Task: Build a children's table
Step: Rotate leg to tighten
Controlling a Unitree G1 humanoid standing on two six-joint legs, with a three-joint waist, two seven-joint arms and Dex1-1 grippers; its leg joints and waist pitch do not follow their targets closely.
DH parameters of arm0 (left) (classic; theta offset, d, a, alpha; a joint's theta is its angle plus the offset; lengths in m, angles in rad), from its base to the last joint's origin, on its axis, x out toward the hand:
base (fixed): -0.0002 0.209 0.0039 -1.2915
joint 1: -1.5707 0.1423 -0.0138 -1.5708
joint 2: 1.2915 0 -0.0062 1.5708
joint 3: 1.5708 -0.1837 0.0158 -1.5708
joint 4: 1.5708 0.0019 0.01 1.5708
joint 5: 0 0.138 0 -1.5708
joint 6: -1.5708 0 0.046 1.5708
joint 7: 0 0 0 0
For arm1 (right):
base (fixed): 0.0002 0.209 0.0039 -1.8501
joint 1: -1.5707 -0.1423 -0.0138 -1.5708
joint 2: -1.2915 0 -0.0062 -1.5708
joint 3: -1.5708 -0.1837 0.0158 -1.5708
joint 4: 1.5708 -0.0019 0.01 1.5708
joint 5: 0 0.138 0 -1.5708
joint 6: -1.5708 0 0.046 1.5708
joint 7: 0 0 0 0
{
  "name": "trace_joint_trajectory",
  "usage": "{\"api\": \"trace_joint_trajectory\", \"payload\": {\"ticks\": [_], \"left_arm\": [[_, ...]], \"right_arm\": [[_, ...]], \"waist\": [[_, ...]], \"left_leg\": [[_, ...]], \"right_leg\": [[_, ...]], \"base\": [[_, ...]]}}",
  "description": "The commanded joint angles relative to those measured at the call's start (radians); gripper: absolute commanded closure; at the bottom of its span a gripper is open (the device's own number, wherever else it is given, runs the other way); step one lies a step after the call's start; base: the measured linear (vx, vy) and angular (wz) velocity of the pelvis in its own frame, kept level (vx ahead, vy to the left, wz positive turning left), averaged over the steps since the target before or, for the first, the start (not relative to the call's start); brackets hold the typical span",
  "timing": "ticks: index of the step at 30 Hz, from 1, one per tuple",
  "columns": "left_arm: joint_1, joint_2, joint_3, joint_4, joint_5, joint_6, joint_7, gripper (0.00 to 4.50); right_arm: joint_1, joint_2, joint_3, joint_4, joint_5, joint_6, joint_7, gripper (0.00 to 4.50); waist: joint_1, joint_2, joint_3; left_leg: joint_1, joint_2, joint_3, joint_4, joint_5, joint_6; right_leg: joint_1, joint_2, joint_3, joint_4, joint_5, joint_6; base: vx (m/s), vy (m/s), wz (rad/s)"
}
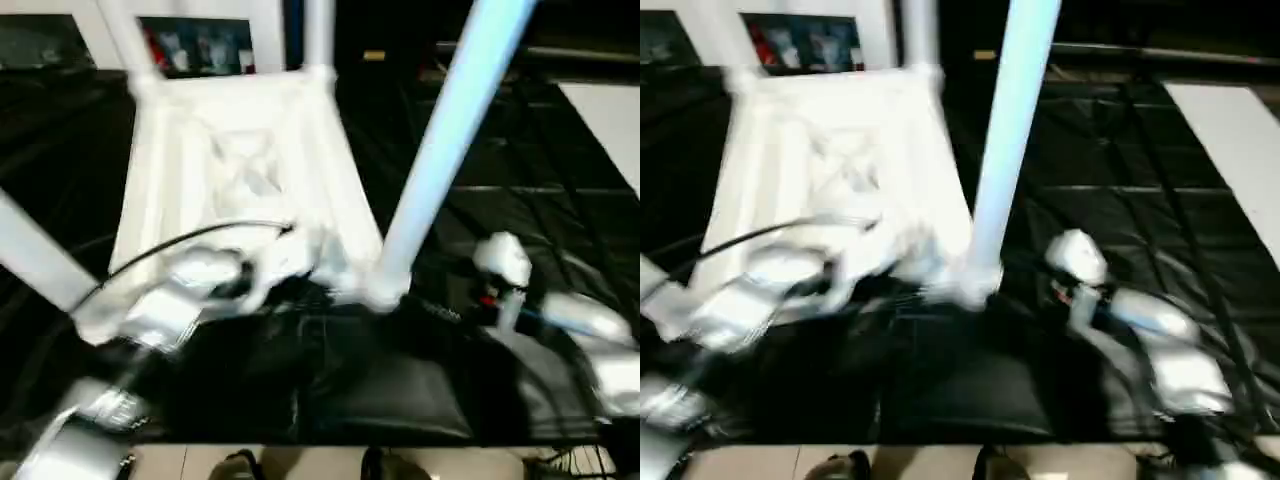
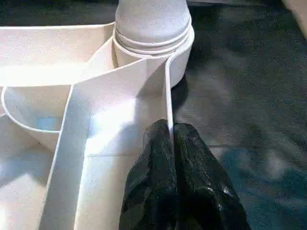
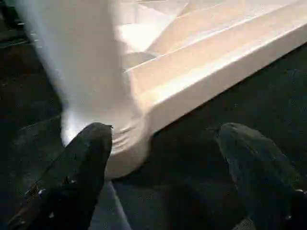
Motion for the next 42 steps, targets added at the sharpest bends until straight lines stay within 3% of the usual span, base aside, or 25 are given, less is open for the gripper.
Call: {"api": "trace_joint_trajectory", "payload": {"ticks": [1, 6, 15, 18, 20, 23, 25, 27, 28, 29, 30, 31, 33, 34, 35, 36, 37, 38, 39, 40, 41, 42], "left_arm": [[0.052, 0.026, -0.061, -0.033, -0.024, 0.026, -0.071, 4.50], [0.063, 0.042, -0.051, -0.030, 0.006, 0.012, -0.042, 4.50], [0.074, 0.035, -0.039, -0.069, -0.005, 0.066, 0.003, 4.50], [0.082, 0.032, -0.026, -0.082, -0.014, 0.058, 0.016, 4.50], [0.081, 0.027, -0.011, -0.089, -0.036, 0.094, 0.014, 4.06], [0.096, 0.026, 0.057, -0.159, -0.101, 0.137, 0.035, 3.92], [0.105, 0.023, 0.083, -0.185, -0.114, 0.133, 0.061, 3.71], [0.118, 0.019, 0.110, -0.215, -0.128, 0.132, 0.091, 3.52], [0.164, 0.019, 0.164, -0.294, -0.151, 0.166, 0.149, 3.41], [0.164, 0.019, 0.164, -0.294, -0.151, 0.166, 0.149, 3.41], [0.222, 0.017, 0.217, -0.373, -0.165, 0.217, 0.208, 3.16], [0.222, 0.017, 0.217, -0.373, -0.165, 0.217, 0.208, 3.16], [0.322, -0.018, 0.297, -0.504, -0.227, 0.298, 0.288, 3.16], [0.358, -0.033, 0.319, -0.546, -0.254, 0.315, 0.311, 3.16], [0.392, -0.057, 0.344, -0.582, -0.275, 0.328, 0.346, 3.16], [0.421, -0.084, 0.366, -0.600, -0.274, 0.312, 0.388, 3.16], [0.460, -0.130, 0.397, -0.605, -0.250, 0.263, 0.464, 3.16], [0.475, -0.149, 0.410, -0.606, -0.238, 0.242, 0.500, 3.16], [0.493, -0.172, 0.425, -0.608, -0.222, 0.220, 0.544, 3.16], [0.546, -0.223, 0.457, -0.625, -0.213, 0.203, 0.626, 2.88], [0.546, -0.223, 0.457, -0.625, -0.213, 0.203, 0.626, 2.88], [0.591, -0.231, 0.444, -0.627, -0.177, 0.160, 0.646, 2.82]], "right_arm": [[0.020, -0.015, -0.029, -0.013, 0.006, 0.001, -0.005, 0.69], [0.038, -0.020, -0.021, -0.038, 0.011, 0.003, -0.005, 0.69], [0.027, -0.002, -0.015, -0.030, -0.001, -0.003, -0.024, 0.69], [0.027, 0.001, -0.016, -0.031, 0.001, -0.004, -0.030, 0.69], [0.027, 0.004, -0.020, -0.032, 0.007, -0.001, -0.036, 0.68], [0.045, 0.025, -0.045, -0.058, 0.019, 0.011, -0.090, 0.68], [0.054, 0.035, -0.056, -0.072, 0.028, 0.023, -0.111, 0.68], [0.066, 0.046, -0.067, -0.086, 0.038, 0.035, -0.131, 0.68], [0.100, 0.059, -0.084, -0.122, 0.060, 0.061, -0.161, 0.68], [0.100, 0.059, -0.084, -0.122, 0.060, 0.061, -0.161, 0.68], [0.139, 0.060, -0.093, -0.164, 0.068, 0.075, -0.180, 0.68], [0.139, 0.060, -0.093, -0.164, 0.068, 0.075, -0.180, 0.68], [0.201, 0.063, -0.119, -0.238, 0.088, 0.098, -0.213, 0.68], [0.222, 0.067, -0.131, -0.264, 0.098, 0.110, -0.226, 0.68], [0.242, 0.070, -0.142, -0.291, 0.106, 0.120, -0.238, 0.68], [0.256, 0.078, -0.153, -0.308, 0.109, 0.126, -0.258, 0.68], [0.266, 0.101, -0.169, -0.319, 0.093, 0.124, -0.313, 0.68], [0.268, 0.113, -0.176, -0.322, 0.085, 0.123, -0.341, 0.68], [0.270, 0.130, -0.182, -0.329, 0.081, 0.121, -0.375, 0.68], [0.275, 0.174, -0.197, -0.345, 0.079, 0.142, -0.458, 0.68], [0.275, 0.174, -0.197, -0.345, 0.079, 0.142, -0.458, 0.68], [0.277, 0.204, -0.202, -0.347, 0.097, 0.143, -0.484, 0.68]], "waist": [[-0.002, -0.004, -0.061], [0.000, 0.004, -0.061], [0.000, 0.002, -0.065], [-0.001, 0.004, -0.069], [0.000, 0.003, -0.074], [0.003, 0.005, -0.091], [0.003, 0.003, -0.092], [0.005, 0.006, -0.090], [0.007, 0.008, -0.096], [0.009, 0.015, -0.103], [0.011, 0.022, -0.111], [0.009, 0.013, -0.108], [0.009, 0.020, -0.113], [0.010, 0.017, -0.113], [0.011, 0.018, -0.109], [0.010, 0.018, -0.106], [0.011, 0.022, -0.104], [0.009, 0.023, -0.105], [0.003, 0.020, -0.101], [0.005, 0.022, -0.103], [0.000, 0.021, -0.103], [0.000, 0.021, -0.104]], "left_leg": [[0.008, 0.012, 0.006, -0.043, -0.144, 0.118], [0.009, 0.012, 0.006, -0.045, -0.172, 0.099], [0.010, 0.010, 0.004, -0.042, -0.187, 0.084], [0.010, 0.010, 0.004, -0.040, -0.172, 0.088], [0.011, 0.009, 0.005, -0.036, -0.146, 0.095], [0.011, 0.007, 0.004, -0.028, -0.100, 0.115], [0.007, 0.007, 0.004, -0.025, -0.095, 0.123], [0.007, 0.009, 0.005, -0.025, -0.121, 0.119], [0.008, 0.011, 0.003, -0.024, -0.138, 0.104], [0.009, 0.012, 0.001, -0.023, -0.146, 0.097], [0.011, 0.012, 0.001, -0.021, -0.162, 0.089], [0.005, 0.012, 0.002, -0.022, -0.166, 0.083], [0.007, 0.009, 0.001, -0.021, -0.187, 0.071], [0.001, 0.014, 0.001, -0.021, -0.190, 0.067], [0.002, 0.013, 0.002, -0.023, -0.211, 0.067], [0.005, 0.009, 0.003, -0.026, -0.262, 0.061], [0.017, 0.009, 0.002, -0.027, -0.312, 0.046], [0.020, 0.011, 0.001, -0.026, -0.322, 0.038], [0.012, 0.009, -0.001, -0.030, -0.338, 0.024], [0.016, 0.004, -0.005, -0.029, -0.358, 0.011], [0.014, 0.004, -0.006, -0.030, -0.360, 0.007], [0.015, -0.001, -0.011, -0.031, -0.381, 0.004]], "right_leg": [[0.063, -0.024, 0.028, -0.042, -0.051, -0.286], [0.063, -0.023, 0.027, -0.046, -0.092, -0.277], [0.064, -0.023, 0.027, -0.047, -0.126, -0.264], [0.064, -0.022, 0.027, -0.043, -0.093, -0.272], [0.067, -0.021, 0.028, -0.037, -0.051, -0.282], [0.075, -0.020, 0.027, -0.025, 0.028, -0.311], [0.075, -0.021, 0.026, -0.024, 0.039, -0.315], [0.074, -0.023, 0.026, -0.027, 0.001, -0.312], [0.078, -0.026, 0.026, -0.026, -0.027, -0.310], [0.081, -0.026, 0.024, -0.024, -0.040, -0.310], [0.082, -0.024, 0.022, -0.026, -0.064, -0.302], [0.082, -0.023, 0.022, -0.029, -0.075, -0.289], [0.079, -0.022, 0.021, -0.034, -0.145, -0.263], [0.082, -0.025, 0.023, -0.035, -0.155, -0.254], [0.077, -0.023, 0.021, -0.042, -0.195, -0.242], [0.069, -0.019, 0.017, -0.056, -0.315, -0.206], [0.059, -0.019, 0.015, -0.071, -0.431, -0.164], [0.056, -0.020, 0.017, -0.073, -0.448, -0.153], [0.058, -0.018, 0.013, -0.079, -0.484, -0.124], [0.055, -0.018, 0.009, -0.086, -0.552, -0.080], [0.054, -0.018, 0.009, -0.088, -0.566, -0.066], [0.050, -0.016, 0.003, -0.098, -0.621, -0.026]], "base": [[0.000, 0.000, 0.00], [0.000, 0.000, 0.00], [0.000, 0.000, 0.00], [0.000, 0.000, 0.00], [0.000, 0.000, 0.00], [0.000, 0.000, 0.00], [0.000, 0.000, 0.00], [0.000, 0.000, 0.00], [0.000, 0.000, 0.00], [0.000, 0.000, 0.00], [0.000, 0.000, 0.00], [0.000, 0.000, 0.00], [0.000, 0.000, 0.00], [0.000, 0.000, 0.00], [0.000, 0.000, 0.00], [0.000, 0.000, 0.00], [0.000, 0.000, 0.00], [0.000, 0.000, 0.00], [0.000, 0.000, 0.00], [0.000, 0.000, 0.00], [-0.050, 0.001, -0.04], [0.000, 0.000, 0.00]]}}
